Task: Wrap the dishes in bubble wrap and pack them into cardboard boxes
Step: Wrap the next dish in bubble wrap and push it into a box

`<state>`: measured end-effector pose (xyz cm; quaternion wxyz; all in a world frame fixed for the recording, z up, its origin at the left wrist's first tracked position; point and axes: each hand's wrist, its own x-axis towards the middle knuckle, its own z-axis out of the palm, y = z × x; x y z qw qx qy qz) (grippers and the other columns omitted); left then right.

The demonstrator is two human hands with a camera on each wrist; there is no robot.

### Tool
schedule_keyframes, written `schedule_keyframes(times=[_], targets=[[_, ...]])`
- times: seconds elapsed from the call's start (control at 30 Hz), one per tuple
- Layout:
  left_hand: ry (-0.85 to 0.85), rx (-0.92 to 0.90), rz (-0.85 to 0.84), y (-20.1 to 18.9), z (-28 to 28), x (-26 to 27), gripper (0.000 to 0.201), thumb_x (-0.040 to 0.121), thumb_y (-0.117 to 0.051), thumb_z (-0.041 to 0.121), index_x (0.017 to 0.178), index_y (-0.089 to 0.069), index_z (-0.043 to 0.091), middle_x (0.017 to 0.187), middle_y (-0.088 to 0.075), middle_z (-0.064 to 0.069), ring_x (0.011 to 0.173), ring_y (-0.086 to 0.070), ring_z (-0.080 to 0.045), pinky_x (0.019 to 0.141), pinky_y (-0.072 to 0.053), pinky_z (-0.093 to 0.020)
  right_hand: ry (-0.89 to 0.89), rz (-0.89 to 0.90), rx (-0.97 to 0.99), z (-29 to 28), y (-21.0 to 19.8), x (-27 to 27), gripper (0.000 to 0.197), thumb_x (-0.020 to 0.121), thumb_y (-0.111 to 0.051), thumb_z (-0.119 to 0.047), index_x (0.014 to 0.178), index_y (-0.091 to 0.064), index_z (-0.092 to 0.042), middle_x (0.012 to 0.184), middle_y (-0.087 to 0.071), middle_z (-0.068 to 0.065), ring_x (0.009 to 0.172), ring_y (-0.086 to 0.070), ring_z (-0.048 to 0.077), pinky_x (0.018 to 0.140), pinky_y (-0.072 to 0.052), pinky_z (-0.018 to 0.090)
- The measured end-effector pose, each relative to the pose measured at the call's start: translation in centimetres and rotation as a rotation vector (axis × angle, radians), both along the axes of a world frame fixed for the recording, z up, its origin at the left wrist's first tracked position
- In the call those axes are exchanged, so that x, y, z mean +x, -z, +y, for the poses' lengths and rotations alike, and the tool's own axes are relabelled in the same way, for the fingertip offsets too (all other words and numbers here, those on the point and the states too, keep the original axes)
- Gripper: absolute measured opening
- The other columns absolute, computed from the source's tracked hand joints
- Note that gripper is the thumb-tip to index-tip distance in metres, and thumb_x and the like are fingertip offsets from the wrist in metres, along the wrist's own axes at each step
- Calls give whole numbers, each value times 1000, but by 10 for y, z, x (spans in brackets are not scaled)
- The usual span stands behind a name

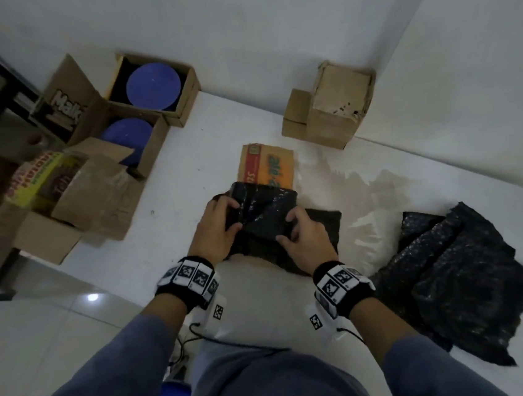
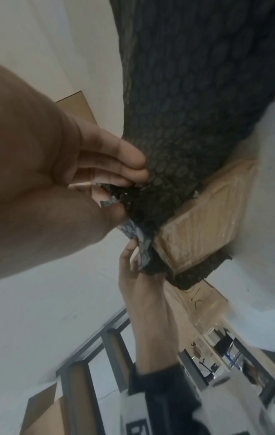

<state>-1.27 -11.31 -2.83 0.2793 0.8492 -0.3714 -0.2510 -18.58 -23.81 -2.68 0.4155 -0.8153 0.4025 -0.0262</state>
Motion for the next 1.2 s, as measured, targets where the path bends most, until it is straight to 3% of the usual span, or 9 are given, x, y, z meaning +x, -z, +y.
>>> schedule_keyframes(times=[0.13,0.23,0.3,0.4,0.5,0.7,0.97,1.13,1.2], targets=[[111,48,-264,-8,-4,11,33,79,-75,23,107,-58,25,104,-47,3,93,-54,-18,66,-51,-35,-20,74,-93,7,-3,0,32,86,-68,-34,103,-42,-29,82,-56,-4,74,-57,18,63,-48,36],[336,-7,-370,-14,-6,16,39,72,-74,22,109,-63,24,110,-52,2,101,-53,-21,76,-50,-40,-95,200,-242,5,-16,0,44,82,-65,-41,120,-43,-31,109,-53,-2,94,-59,25,68,-48,35],[549,95,-416,-17,-11,20,54,70,-72,30,122,-59,27,121,-52,6,110,-48,-19,84,-43,-39,-164,305,-270,5,-23,5,65,79,-65,-46,136,-37,-31,125,-47,4,106,-56,28,77,-49,38],[705,267,-581,-19,-24,22,67,68,-68,44,130,-54,25,121,-55,5,108,-49,-22,80,-31,-40,-240,464,-311,6,-23,19,85,75,-68,-49,146,-28,-24,137,-40,11,118,-50,34,88,-49,43],[792,321,-725,-20,-33,19,64,71,-65,49,126,-57,18,112,-59,-2,103,-52,-25,82,-27,-42,-234,572,-310,7,-22,34,94,72,-73,-48,147,-25,-19,140,-36,15,122,-45,36,89,-47,46],[865,385,-777,-14,-36,14,73,81,-64,44,140,-41,8,130,-49,-9,116,-50,-27,101,-31,-39,-205,762,-328,12,-19,48,95,76,-71,-47,150,-19,-22,139,-36,16,121,-44,35,84,-46,45],[905,278,-744,-22,-38,32,64,69,-74,39,127,-56,17,115,-61,-4,102,-57,-25,86,-37,-39,-178,891,-367,14,-20,62,79,77,-70,-43,143,-31,-26,128,-43,16,110,-51,37,90,-46,51],[945,423,-831,-23,-41,26,61,77,-68,44,128,-47,17,120,-56,-6,115,-43,-29,97,-30,-52,-108,994,-336,18,-18,76,74,80,-67,-38,143,-30,-30,127,-38,19,106,-52,39,89,-45,55],[937,456,-801,-19,-45,20,61,78,-68,40,129,-42,17,119,-59,-7,117,-43,-30,103,-25,-54,-76,1033,-351,23,-13,81,68,86,-62,-36,145,-29,-29,140,-30,23,115,-47,43,96,-38,65]])
